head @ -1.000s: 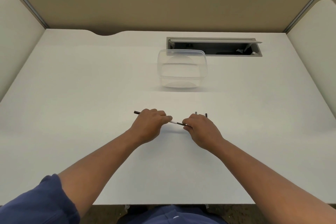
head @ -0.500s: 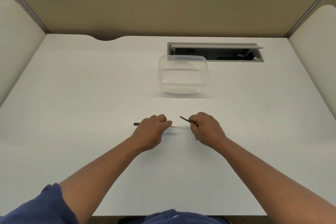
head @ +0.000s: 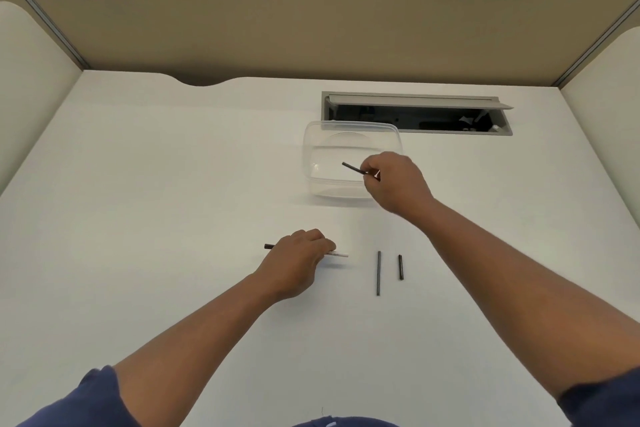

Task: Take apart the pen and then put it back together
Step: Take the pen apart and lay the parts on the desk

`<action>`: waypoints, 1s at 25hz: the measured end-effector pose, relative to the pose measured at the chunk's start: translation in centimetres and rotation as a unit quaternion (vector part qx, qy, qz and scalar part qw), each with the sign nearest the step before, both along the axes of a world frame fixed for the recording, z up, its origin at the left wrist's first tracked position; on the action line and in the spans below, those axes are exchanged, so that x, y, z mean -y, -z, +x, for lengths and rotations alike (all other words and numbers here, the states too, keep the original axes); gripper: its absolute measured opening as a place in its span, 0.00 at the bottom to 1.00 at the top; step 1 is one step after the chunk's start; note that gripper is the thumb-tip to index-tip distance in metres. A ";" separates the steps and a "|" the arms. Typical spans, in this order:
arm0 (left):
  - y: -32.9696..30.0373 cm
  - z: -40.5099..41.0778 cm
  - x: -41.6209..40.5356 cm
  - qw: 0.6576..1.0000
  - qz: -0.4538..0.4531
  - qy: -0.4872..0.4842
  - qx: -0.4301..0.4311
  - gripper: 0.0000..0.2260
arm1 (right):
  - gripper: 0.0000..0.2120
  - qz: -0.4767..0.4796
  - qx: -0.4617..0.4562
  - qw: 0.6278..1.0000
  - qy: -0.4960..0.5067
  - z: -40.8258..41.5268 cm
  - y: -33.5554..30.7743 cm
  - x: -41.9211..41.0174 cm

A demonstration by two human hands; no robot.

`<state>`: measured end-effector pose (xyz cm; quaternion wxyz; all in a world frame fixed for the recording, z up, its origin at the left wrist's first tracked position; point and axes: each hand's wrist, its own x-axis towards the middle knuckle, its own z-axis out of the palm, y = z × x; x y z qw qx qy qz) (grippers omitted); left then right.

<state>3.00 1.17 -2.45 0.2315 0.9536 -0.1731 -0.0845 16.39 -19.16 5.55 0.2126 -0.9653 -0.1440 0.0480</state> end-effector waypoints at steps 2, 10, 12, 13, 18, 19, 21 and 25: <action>0.3 0.6 0.0 1.000 -0.010 -0.004 -0.003 0.15 | 0.12 -0.030 -0.005 1.000 -0.007 2.3 0.3 -0.5; 1.5 2.4 -0.3 0.999 -0.024 -0.009 -0.028 0.15 | 0.12 -0.130 -0.102 0.985 -0.058 8.3 3.7 -3.0; 1.7 2.6 -0.4 0.999 -0.026 -0.009 -0.034 0.15 | 0.11 -0.140 -0.123 0.980 -0.065 9.0 4.4 -3.4; 1.7 2.8 -0.4 0.999 -0.028 -0.010 -0.037 0.15 | 0.11 -0.145 -0.132 0.978 -0.069 9.3 4.7 -3.6; 1.8 3.3 -0.7 0.998 -0.034 -0.014 -0.044 0.15 | 0.11 -0.157 -0.153 0.972 -0.082 9.8 5.8 -3.7; 1.7 3.3 -0.7 0.998 -0.034 -0.015 -0.046 0.15 | 0.11 -0.155 -0.154 0.972 -0.081 9.9 5.9 -3.7; 1.5 3.2 -0.7 0.998 -0.034 -0.016 -0.051 0.16 | 0.10 -0.149 -0.156 0.973 -0.077 9.9 6.1 -3.6; 1.1 3.1 -0.5 0.998 -0.027 -0.013 -0.060 0.16 | 0.09 -0.137 -0.147 0.977 -0.067 9.9 5.9 -3.3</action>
